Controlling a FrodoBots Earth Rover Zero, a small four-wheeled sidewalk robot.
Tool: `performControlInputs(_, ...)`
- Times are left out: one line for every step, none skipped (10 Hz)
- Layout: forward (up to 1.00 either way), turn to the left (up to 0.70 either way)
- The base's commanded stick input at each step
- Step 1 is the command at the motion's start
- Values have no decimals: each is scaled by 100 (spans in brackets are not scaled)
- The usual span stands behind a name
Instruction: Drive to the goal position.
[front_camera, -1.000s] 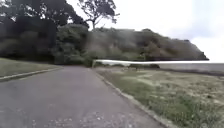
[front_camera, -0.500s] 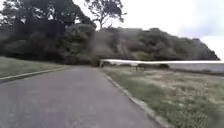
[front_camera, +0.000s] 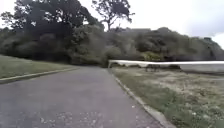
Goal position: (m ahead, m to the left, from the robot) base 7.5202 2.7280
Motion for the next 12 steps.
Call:
performControlInputs(70,27)
performControlInputs(70,27)
performControlInputs(70,27)
performControlInputs(70,27)
performControlInputs(70,27)
performControlInputs(70,27)
performControlInputs(70,14)
performControlInputs(70,14)
performControlInputs(70,0)
performControlInputs(70,0)
performControlInputs(70,0)
performControlInputs(70,0)
